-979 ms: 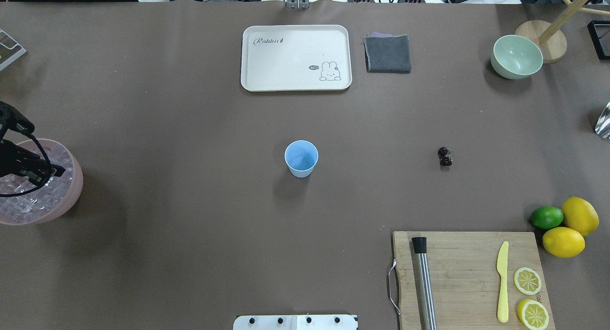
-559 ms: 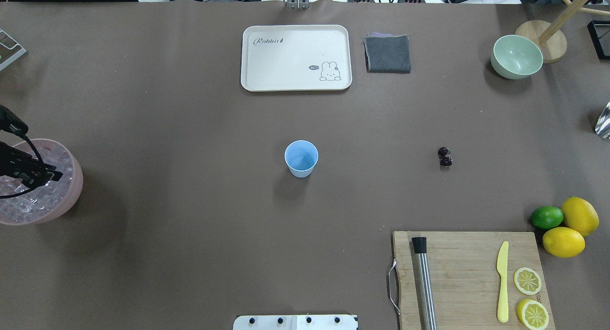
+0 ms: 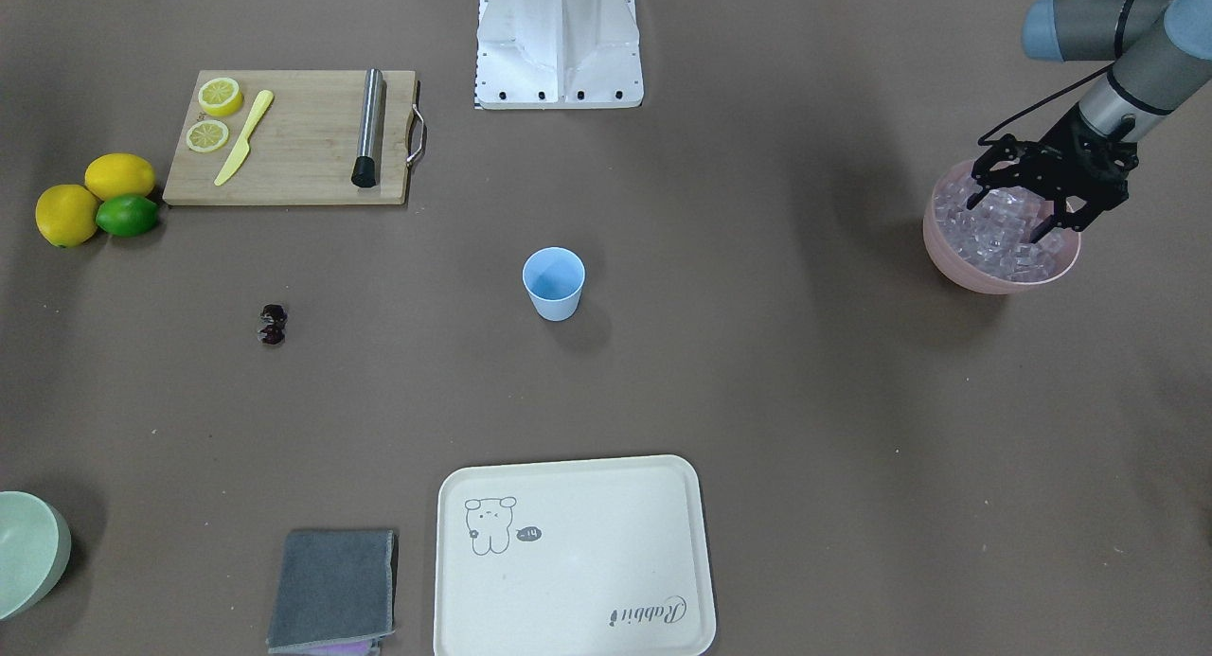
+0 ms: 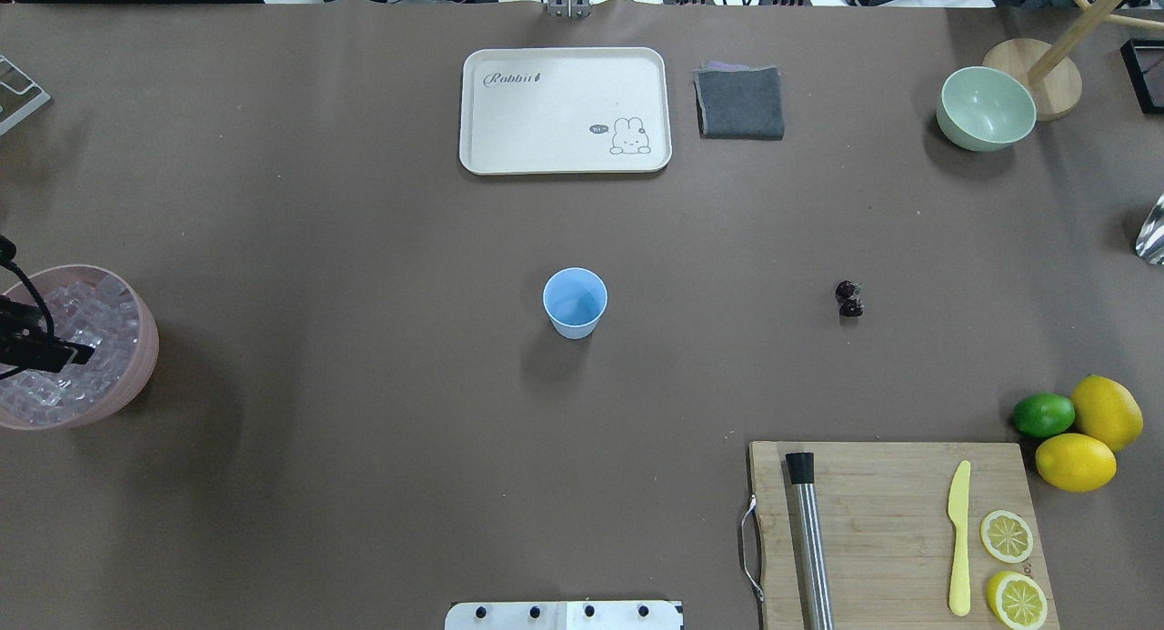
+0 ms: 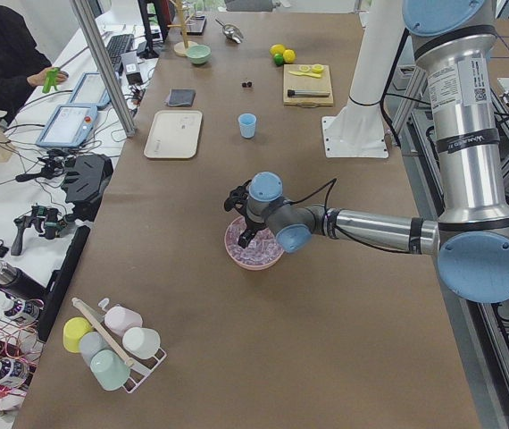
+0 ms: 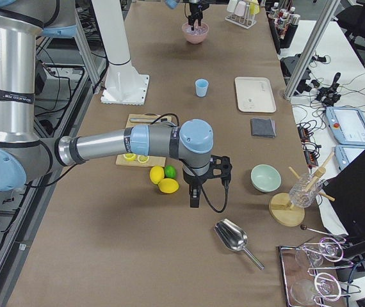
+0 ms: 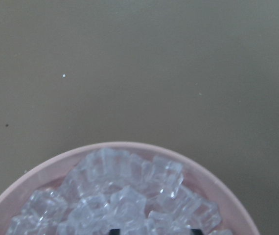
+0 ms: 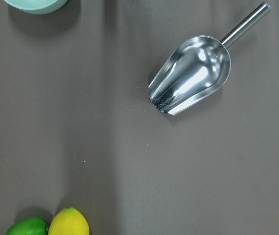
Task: Put ice and cherries in cup
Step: 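Close the left gripper on an ice cube in the bowl, then lift the ice cube out of the bowl with the left gripper, then carry the ice cube over the light-blue cup with the left gripper, then open the left gripper to drop the ice cube into the cup, then move the left gripper back down into the ice bowl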
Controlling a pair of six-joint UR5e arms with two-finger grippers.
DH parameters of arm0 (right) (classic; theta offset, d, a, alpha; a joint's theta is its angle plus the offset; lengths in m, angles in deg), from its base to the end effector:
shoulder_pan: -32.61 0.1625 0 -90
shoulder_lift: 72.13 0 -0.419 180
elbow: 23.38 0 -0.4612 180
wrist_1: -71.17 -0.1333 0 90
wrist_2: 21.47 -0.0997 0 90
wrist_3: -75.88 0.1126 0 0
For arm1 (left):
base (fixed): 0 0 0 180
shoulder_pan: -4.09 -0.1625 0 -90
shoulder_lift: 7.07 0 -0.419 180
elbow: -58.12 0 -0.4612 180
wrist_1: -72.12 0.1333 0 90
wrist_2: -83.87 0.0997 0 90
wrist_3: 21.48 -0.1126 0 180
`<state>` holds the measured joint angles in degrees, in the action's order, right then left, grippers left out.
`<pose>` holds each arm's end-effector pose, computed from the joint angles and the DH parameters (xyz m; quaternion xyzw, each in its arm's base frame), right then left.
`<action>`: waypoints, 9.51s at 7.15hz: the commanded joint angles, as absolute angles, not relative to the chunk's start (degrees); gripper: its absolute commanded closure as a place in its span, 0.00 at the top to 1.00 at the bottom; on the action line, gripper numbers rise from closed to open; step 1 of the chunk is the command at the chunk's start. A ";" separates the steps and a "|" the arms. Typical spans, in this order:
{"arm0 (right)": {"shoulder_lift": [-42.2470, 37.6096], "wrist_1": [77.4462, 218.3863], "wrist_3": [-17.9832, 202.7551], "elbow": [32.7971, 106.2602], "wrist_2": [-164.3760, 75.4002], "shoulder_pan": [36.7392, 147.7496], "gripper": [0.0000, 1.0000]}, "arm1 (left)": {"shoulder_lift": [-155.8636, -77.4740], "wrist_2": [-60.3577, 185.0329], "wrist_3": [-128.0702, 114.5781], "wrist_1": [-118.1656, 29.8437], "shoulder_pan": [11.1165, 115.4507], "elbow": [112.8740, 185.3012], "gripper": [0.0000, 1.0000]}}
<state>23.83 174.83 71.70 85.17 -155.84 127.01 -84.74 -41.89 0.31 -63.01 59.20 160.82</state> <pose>0.0931 -0.4991 0.5610 0.0196 -0.3772 0.0053 0.9259 0.2345 -0.4543 0.5618 0.1895 0.4239 0.2181 0.8584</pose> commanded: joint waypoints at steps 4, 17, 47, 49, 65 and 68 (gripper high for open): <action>23.76 174.79 71.67 84.99 -155.85 127.01 1.00 | -85.82 -41.73 0.32 -62.71 58.58 158.58 0.85; 23.76 174.79 71.67 84.73 -155.76 127.01 1.00 | -86.70 -41.81 0.32 -63.23 57.17 156.91 0.62; 23.94 174.79 71.67 83.32 -156.38 127.54 1.00 | -134.94 -10.61 32.93 -50.40 30.28 152.18 0.00; 23.94 174.79 71.67 83.32 -156.38 127.53 1.00 | -134.96 -10.61 33.01 -50.40 30.28 151.46 0.00; 21.48 171.89 71.58 83.32 -162.44 126.04 1.00 | -80.47 -35.30 -7.36 -57.14 59.20 170.47 0.98; 21.48 171.89 71.67 82.36 -162.36 125.95 1.00 | -86.32 -38.38 -8.12 -57.43 59.02 165.11 0.98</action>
<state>21.51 171.89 71.69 82.92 -162.41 125.98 -83.40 -37.98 -7.75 -57.25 59.12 168.11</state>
